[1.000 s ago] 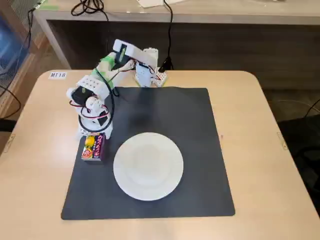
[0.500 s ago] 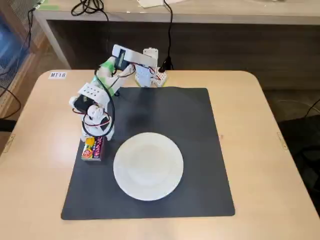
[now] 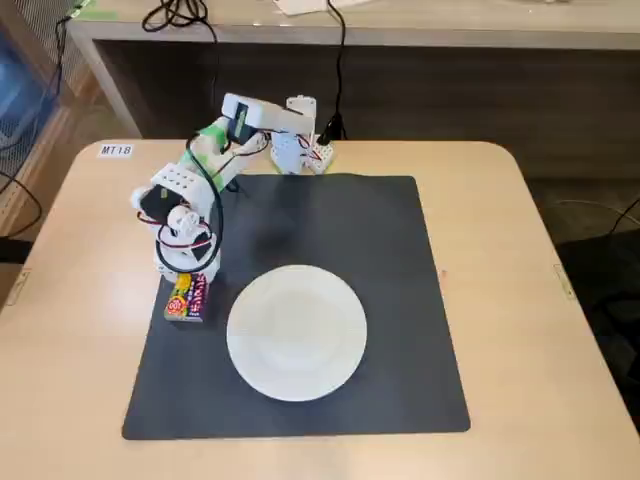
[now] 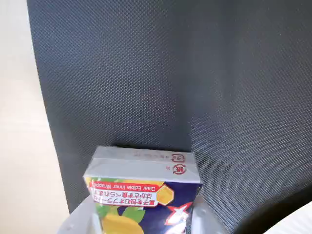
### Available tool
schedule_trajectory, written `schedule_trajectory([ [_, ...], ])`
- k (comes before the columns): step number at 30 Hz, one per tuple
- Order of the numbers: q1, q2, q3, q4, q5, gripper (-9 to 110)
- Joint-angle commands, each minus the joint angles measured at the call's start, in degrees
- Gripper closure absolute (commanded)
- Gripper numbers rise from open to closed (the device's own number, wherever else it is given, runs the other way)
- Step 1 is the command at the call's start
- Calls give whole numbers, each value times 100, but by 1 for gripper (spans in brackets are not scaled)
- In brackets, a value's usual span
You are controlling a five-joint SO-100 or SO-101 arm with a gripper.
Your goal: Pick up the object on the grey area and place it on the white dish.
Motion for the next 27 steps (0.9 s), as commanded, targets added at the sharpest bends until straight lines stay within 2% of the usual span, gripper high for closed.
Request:
schedule_trajectory([
  [1, -62, 457, -202, -26, -62, 88],
  [15, -501, 1389, -193, -26, 0, 89],
  [27, -1485, 2180, 26, -18, 158, 90],
])
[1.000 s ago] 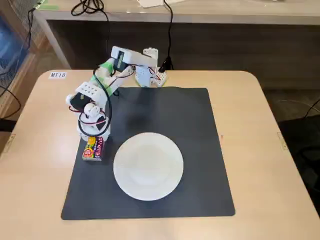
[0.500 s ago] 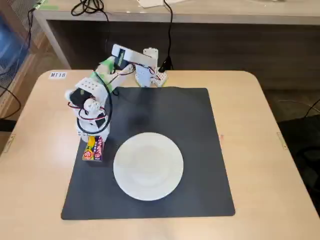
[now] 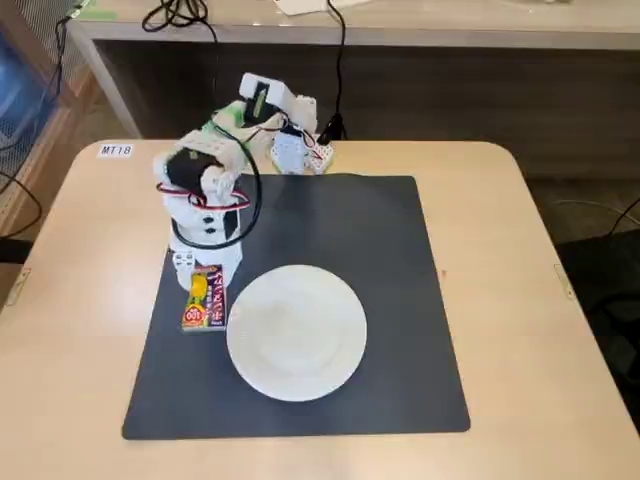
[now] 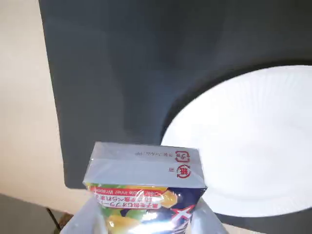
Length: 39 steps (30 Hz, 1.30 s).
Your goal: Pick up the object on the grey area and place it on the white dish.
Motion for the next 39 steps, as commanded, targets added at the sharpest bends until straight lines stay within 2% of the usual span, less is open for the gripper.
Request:
schedule_trajectory([
  [1, -404, 554, -9, -26, 18, 90],
  [13, -1512, -176, -44, -35, -1485, 94],
  [27, -1679, -1213, -9, -35, -2382, 97],
  [30, -1705, -1283, -9, -35, -2610, 89],
  [36, -1775, -976, 105, -26, -3076, 61],
  [39, -1793, -536, 105, -26, -3331, 57],
])
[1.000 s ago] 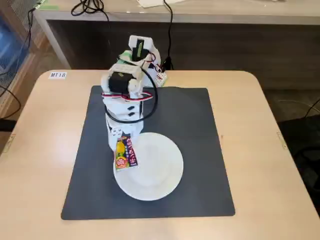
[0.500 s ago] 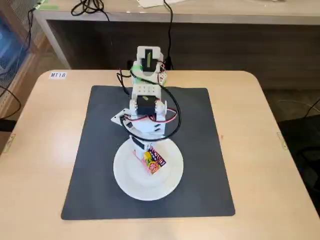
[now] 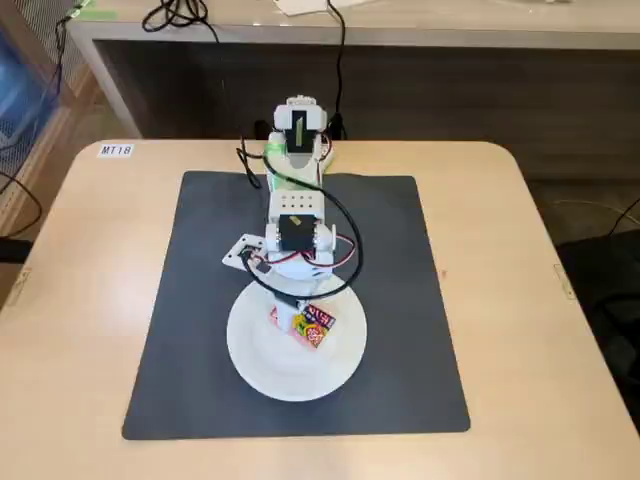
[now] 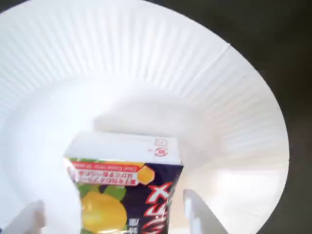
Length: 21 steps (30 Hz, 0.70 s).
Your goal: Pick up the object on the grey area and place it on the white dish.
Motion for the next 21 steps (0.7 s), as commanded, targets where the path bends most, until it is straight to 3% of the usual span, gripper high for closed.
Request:
schedule_trajectory([
  [1, -70, 896, -35, -9, -290, 56],
  [6, -88, 1890, -79, -9, -1028, 60],
  [9, -202, 2505, -26, -9, -1749, 73],
  [11, -334, 2856, 53, -9, -2118, 93],
  [13, -510, 3366, 562, -9, -2452, 101],
  [16, -782, 4711, 2215, -369, -2856, 101],
  [21, -773, 8807, 7392, -3489, -2496, 101],
])
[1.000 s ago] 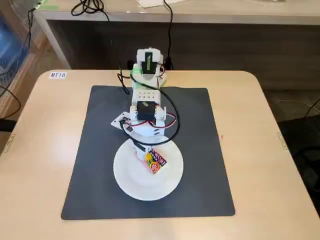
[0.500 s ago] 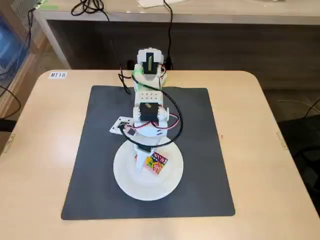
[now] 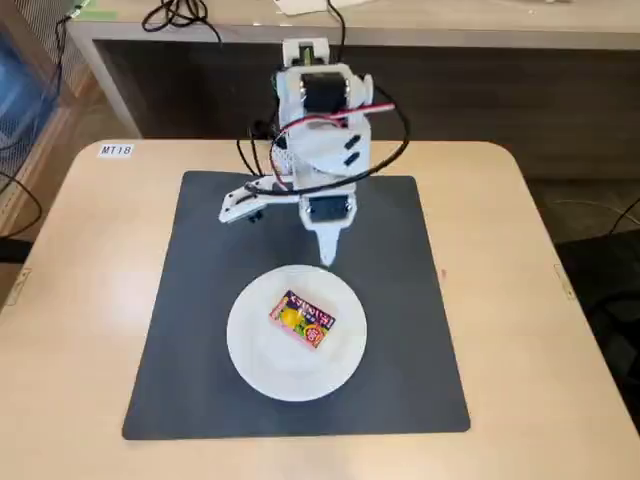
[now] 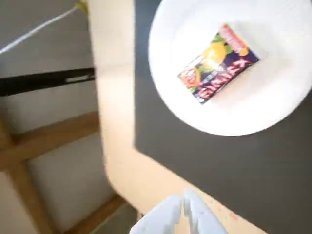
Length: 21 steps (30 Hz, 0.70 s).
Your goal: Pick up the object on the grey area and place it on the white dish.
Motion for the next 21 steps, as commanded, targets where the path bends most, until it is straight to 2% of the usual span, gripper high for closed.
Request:
schedule_trajectory([
  [1, 193, 3076, 3524, -1679, 193, 101],
  [8, 316, 4913, 6170, -2707, 105, 101],
  [21, 914, 6750, 8640, -3085, -352, 102],
])
